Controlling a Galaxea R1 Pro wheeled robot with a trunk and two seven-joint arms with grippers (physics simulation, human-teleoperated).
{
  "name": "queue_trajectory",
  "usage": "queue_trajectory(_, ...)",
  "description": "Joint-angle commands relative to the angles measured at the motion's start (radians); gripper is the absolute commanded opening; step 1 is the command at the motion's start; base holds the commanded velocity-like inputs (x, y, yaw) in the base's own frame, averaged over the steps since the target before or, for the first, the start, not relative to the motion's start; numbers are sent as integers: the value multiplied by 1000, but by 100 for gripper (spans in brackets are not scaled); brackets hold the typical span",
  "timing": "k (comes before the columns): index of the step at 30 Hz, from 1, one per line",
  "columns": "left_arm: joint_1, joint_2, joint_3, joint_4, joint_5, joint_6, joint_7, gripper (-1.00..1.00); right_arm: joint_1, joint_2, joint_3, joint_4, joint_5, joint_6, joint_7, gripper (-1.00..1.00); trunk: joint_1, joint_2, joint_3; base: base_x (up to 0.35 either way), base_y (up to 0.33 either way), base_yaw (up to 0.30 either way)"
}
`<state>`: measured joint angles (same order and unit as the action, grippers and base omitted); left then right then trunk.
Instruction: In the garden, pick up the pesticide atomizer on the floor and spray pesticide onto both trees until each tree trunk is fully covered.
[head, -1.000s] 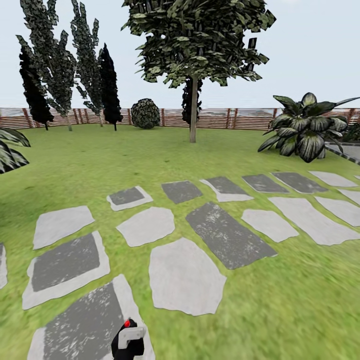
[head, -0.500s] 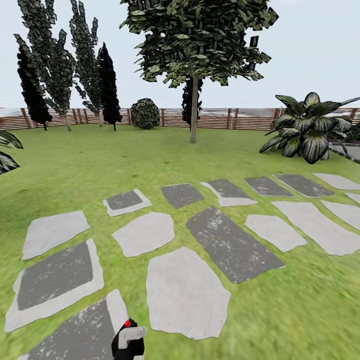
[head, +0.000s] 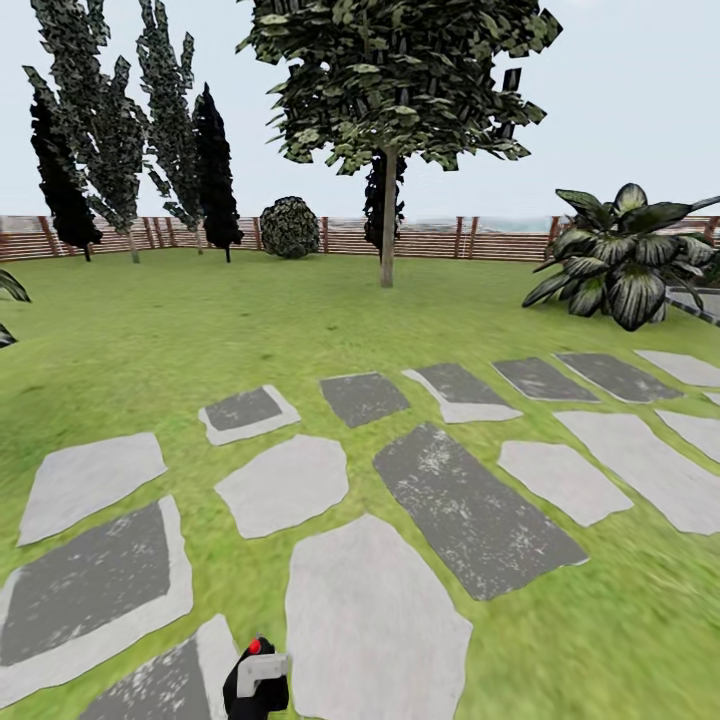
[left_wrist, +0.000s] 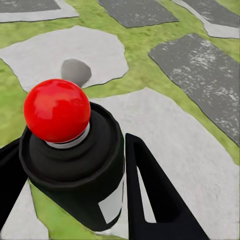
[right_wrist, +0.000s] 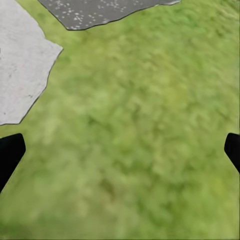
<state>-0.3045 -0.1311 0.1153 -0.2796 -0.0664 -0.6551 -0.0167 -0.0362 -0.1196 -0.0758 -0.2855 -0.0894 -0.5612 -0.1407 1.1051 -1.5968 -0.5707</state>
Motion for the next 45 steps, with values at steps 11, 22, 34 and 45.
queue_trajectory(11, -1, -1, 7, 0, -7, -3, -2, -100, -1, 0, 4, 3, -11, -3, 4, 100, 1, 0, -1, 350, 0, 0)
queue_trajectory(22, -1, -1, 7, 0, -7, -3, -2, -100, -1, 1, 5, 31, -11, -1, 6, 100, 1, 0, -1, 350, 0, 0)
queue_trajectory(34, -1, -1, 8, 0, -8, -3, -2, -100, -1, 1, 5, 40, -11, -1, 6, 100, 1, 0, -1, 350, 0, 0)
queue_trajectory(45, -1, 1, 9, 0, -8, -2, -2, -100, -1, 1, 5, 40, -10, -2, 6, 100, 1, 0, -1, 350, 0, 0)
